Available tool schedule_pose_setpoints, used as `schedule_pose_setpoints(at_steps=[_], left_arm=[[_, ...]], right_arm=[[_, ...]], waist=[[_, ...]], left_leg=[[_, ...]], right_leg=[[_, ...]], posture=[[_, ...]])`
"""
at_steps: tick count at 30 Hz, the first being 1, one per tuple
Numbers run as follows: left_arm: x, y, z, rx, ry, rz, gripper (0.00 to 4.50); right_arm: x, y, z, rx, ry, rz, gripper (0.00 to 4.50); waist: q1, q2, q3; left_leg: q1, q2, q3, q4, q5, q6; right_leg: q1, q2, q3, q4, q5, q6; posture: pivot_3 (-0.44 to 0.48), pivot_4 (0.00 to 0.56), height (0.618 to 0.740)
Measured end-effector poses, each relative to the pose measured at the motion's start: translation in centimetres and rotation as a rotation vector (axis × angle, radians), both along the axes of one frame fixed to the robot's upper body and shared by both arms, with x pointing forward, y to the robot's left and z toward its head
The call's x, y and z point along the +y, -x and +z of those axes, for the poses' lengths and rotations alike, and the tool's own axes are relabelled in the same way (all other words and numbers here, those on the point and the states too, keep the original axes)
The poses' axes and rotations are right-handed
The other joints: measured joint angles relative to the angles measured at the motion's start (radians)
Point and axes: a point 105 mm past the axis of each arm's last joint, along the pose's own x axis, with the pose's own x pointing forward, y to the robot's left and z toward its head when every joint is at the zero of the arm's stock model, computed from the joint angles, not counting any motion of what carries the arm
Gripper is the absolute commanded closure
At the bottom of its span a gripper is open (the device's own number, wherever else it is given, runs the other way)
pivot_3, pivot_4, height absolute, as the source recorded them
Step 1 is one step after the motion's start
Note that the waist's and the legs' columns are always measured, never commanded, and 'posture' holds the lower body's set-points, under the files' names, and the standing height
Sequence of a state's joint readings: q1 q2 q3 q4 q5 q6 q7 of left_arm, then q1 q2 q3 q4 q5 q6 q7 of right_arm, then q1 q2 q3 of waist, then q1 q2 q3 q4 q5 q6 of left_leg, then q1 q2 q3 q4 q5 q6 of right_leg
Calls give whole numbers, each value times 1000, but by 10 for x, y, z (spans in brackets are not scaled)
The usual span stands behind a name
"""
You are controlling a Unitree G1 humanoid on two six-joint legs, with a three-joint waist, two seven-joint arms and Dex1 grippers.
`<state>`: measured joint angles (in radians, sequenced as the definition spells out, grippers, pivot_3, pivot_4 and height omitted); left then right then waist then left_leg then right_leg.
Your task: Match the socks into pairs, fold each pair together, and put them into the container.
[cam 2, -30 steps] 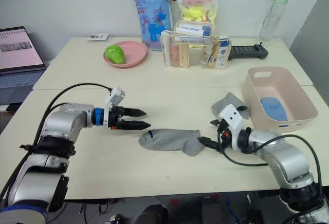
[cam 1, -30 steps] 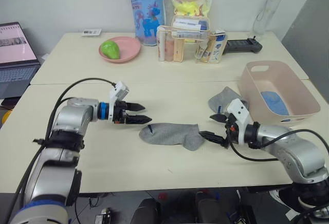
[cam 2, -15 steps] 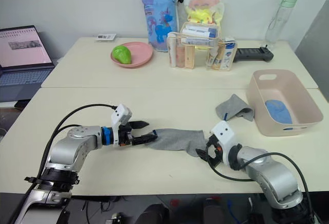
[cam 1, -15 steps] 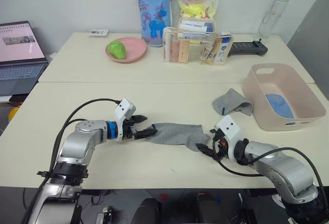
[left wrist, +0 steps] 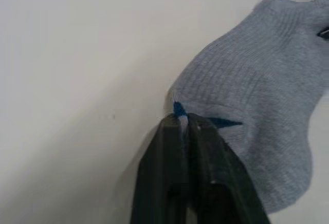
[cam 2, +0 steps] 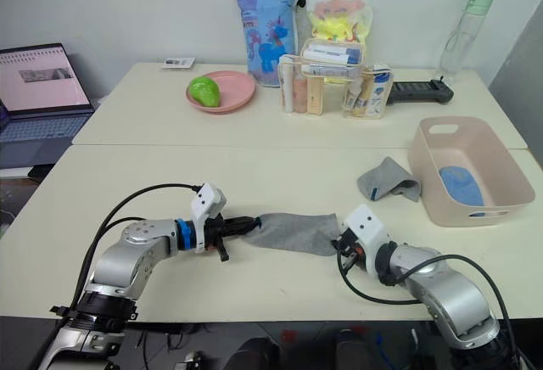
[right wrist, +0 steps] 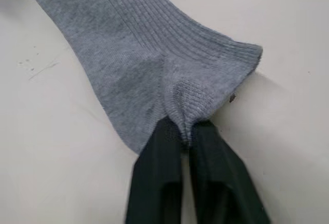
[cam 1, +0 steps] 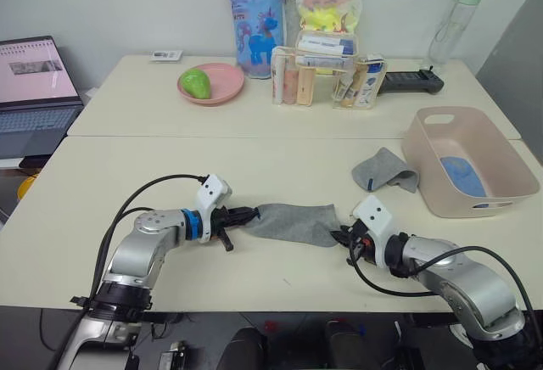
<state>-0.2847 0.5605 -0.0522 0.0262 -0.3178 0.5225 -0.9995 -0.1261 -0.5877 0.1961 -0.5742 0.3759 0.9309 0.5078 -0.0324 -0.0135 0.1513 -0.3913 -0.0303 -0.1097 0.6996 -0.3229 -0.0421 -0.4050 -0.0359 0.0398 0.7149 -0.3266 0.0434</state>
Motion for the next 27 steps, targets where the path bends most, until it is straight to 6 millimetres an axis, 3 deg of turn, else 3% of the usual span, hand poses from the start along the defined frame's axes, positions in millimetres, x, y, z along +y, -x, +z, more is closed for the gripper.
schedule_pose_setpoints(at_steps=[8,12,24,25,27], left_arm=[[10,31,-1,68,-19,-41,4500],[14,46,-5,54,-57,-59,4500],[15,55,-9,6,-80,-79,4500],[15,55,-9,8,-81,-83,4500],[16,57,-9,17,-84,-95,4059]], right_arm=[[7,22,6,82,-37,123,4490],[1,37,1,143,-1,170,4490],[-6,41,-6,178,46,148,4490],[-8,40,-6,176,55,144,4242],[-8,40,-6,170,63,138,3758]], waist=[[0,0,0],[1,0,0],[1,0,0],[1,0,0],[1,0,0]], left_leg=[[0,1,-1,0,-2,3],[0,1,-1,-1,-2,4],[0,1,-1,-1,-2,4],[0,1,-1,-1,-2,4],[0,1,-1,-1,-2,4]], right_leg=[[0,0,1,0,0,0],[0,0,1,-1,0,0],[1,0,1,-1,0,0],[1,0,1,-1,0,0],[1,0,1,-1,0,0]], posture=[[0,150,703],[0,150,703],[0,150,703],[0,150,703],[0,150,703]])
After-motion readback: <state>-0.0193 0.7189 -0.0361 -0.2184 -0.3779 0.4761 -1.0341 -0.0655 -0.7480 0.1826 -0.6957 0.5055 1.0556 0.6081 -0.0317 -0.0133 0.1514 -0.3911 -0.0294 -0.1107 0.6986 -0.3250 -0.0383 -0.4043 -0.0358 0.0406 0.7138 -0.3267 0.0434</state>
